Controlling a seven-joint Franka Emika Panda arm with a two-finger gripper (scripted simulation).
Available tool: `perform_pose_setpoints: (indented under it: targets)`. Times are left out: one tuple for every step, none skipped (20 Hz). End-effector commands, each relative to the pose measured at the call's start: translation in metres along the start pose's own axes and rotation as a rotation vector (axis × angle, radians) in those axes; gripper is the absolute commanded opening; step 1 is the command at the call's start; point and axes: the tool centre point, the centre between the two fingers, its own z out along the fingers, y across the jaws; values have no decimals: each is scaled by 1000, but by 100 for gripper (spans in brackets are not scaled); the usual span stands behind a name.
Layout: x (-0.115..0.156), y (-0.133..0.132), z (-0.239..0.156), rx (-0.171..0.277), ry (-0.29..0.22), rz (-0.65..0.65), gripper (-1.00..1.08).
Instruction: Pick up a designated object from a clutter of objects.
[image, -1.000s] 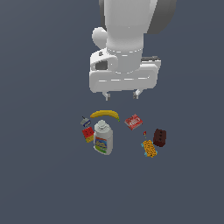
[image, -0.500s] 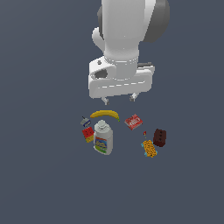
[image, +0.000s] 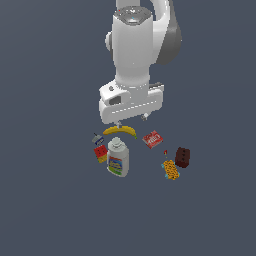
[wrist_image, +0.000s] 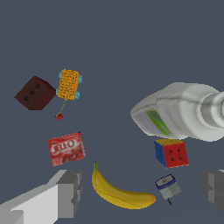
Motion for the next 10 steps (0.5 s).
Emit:
perform_pose_setpoints:
  targets:
    - [-6,2,13,0,-3,-58,100]
    - [-9,3,18,0,-4,-80,100]
    - [-12,4,23,0,-5,-103,100]
    - [-14,4,28,0,-6,-126,100]
    - [-17,5,32,0,-7,-149,100]
    - [-20,5,37,0,-9,-171,100]
    - [-23,6,42,0,-10,-194,100]
    - [-26,7,47,0,-11,-217,100]
    - [-29,7,51,1,-12,-239,100]
    - [-32,8,56,1,-13,-262,100]
